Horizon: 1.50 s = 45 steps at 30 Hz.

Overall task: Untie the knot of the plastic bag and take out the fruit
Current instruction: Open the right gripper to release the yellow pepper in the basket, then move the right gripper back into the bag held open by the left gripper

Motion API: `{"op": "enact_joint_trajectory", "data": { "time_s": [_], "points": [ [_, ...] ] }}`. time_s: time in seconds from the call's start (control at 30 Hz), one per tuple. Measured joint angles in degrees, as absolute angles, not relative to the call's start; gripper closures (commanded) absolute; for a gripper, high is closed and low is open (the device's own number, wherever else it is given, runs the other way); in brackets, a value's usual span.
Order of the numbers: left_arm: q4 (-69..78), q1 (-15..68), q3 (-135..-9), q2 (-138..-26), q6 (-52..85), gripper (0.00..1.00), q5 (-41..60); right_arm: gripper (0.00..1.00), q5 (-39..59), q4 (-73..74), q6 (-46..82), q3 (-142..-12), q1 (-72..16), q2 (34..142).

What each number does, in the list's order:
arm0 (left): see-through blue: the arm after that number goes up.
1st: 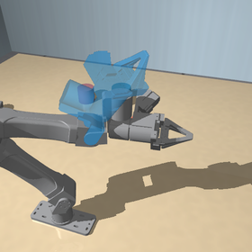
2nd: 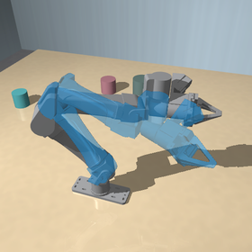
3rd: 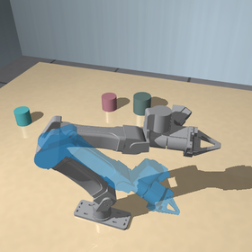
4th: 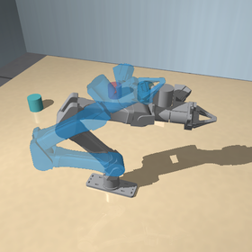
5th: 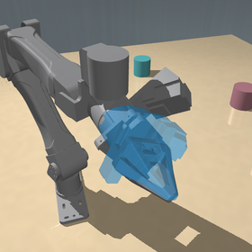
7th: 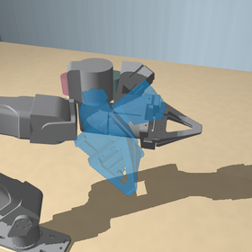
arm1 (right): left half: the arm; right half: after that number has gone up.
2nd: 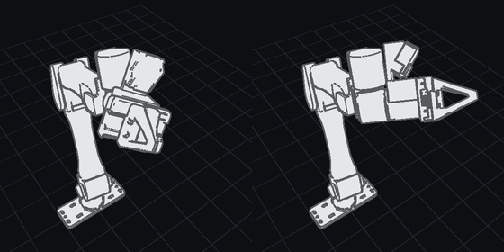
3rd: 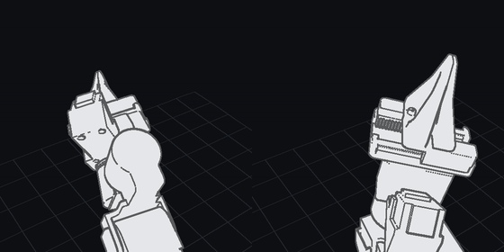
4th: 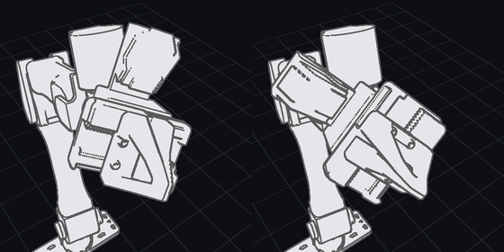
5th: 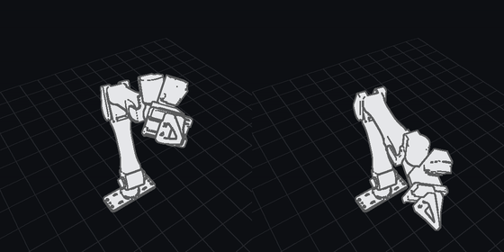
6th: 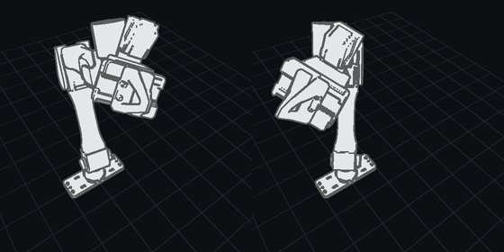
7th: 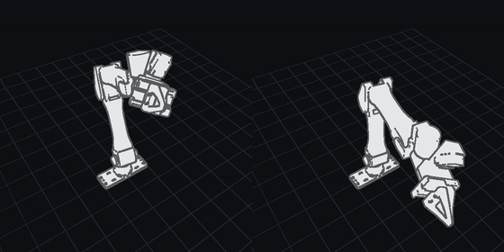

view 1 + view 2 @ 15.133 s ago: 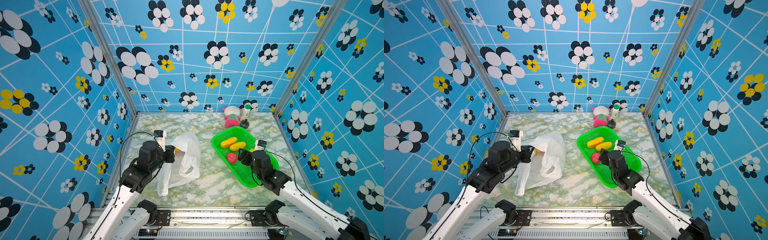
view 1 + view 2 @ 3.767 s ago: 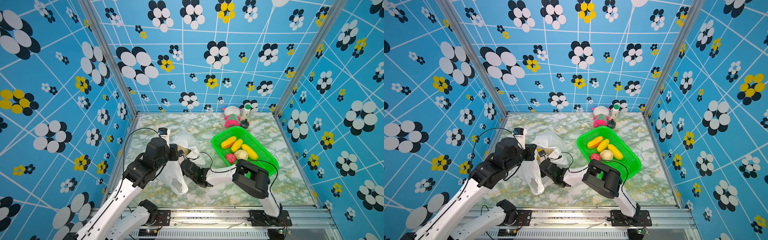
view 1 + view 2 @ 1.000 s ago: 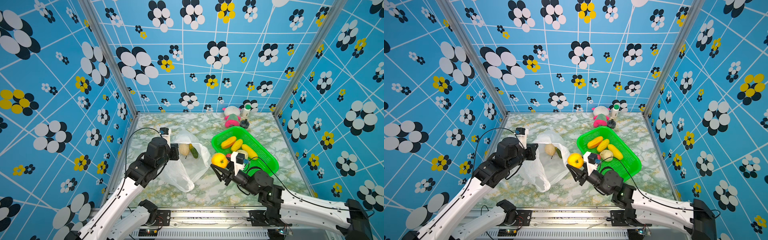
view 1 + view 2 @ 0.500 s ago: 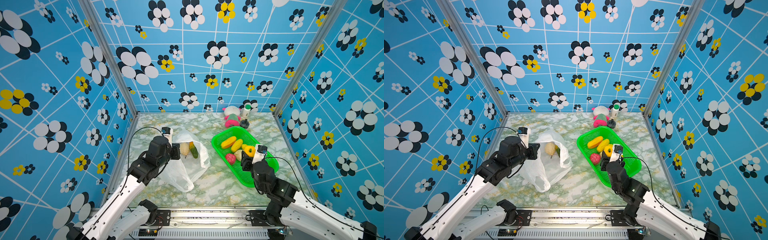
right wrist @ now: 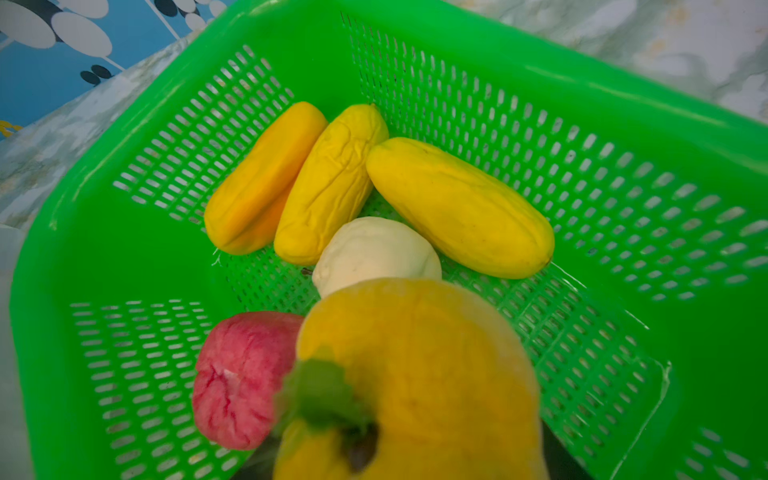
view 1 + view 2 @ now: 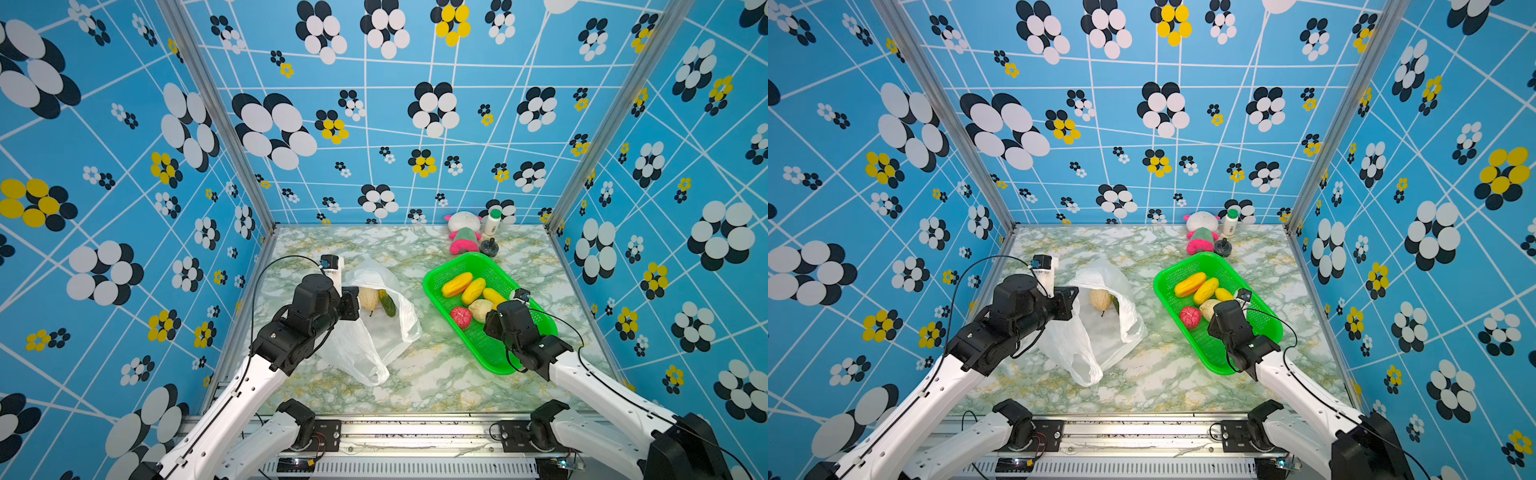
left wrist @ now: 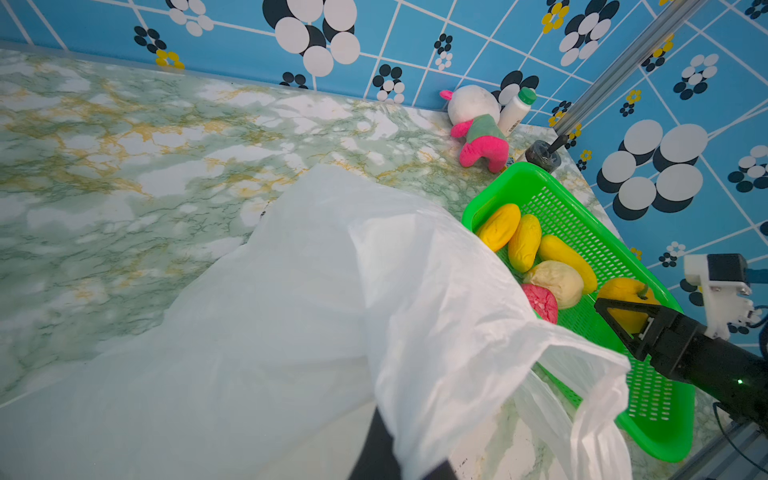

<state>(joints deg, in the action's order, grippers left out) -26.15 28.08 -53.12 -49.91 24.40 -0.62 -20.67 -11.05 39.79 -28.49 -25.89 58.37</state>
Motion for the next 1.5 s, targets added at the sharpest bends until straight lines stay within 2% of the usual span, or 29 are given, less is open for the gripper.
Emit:
{"op": "enact_joint_trajectory", "data": {
  "time_s": [0.13, 0.23, 0.4, 0.57, 0.7, 0.83, 1.0, 1.1, 1.23, 1.37, 1.5],
  "points": [
    [-26.28, 28.08, -53.12, -49.54, 24.38, 1.0, -0.69, 0.56, -19.31, -8.58, 41.41, -26.7, -24.77, 59.42],
    [-26.52, 28.08, -53.12, -49.52, 24.38, 1.0, -0.69, 0.38, -19.16, -7.4, 42.13, -26.63, -24.49, 60.2],
    [-26.57, 28.08, -53.12, -49.28, 24.38, 1.0, -0.69, 0.3, -19.44, -5.78, 42.98, -26.09, -24.49, 59.7],
    [-26.59, 28.08, -53.19, -49.43, 24.38, 1.0, -0.67, 0.16, -20.6, -5.56, 43.86, -24.43, -24.45, 56.51],
    [-26.57, 28.08, -53.19, -49.41, 24.38, 1.0, -0.64, 0.18, -21.23, -5.58, 43.79, -24.16, -24.45, 54.85],
    [-26.57, 28.08, -53.19, -49.41, 24.4, 1.0, -0.64, 0.25, -21.54, -7.14, 43.48, -24.1, -24.45, 52.05],
    [-26.59, 28.08, -53.19, -49.41, 24.38, 1.0, -0.64, 0.36, -20.45, -8.51, 40.62, -24.18, -26.0, 43.03],
    [-26.57, 28.08, -53.19, -49.41, 24.4, 1.0, -0.64, 0.39, -20.38, -7.4, 36.14, -24.64, -33.3, 36.91],
    [-26.57, 28.08, -53.19, -49.43, 24.38, 1.0, -0.64, 0.4, -20.88, -1.37, 27.05, -25.56, -49.84, 34.04],
    [-26.57, 28.08, -53.19, -49.43, 24.38, 1.0, -0.64, 0.41, -20.56, 7.53, 16.64, -25.78, -63.81, 39.7],
    [-26.57, 28.08, -53.19, -49.43, 24.38, 1.0, -0.64, 0.41, -19.7, 15.75, 8.51, -26.06, -72.86, 49.89]
  ]
}}
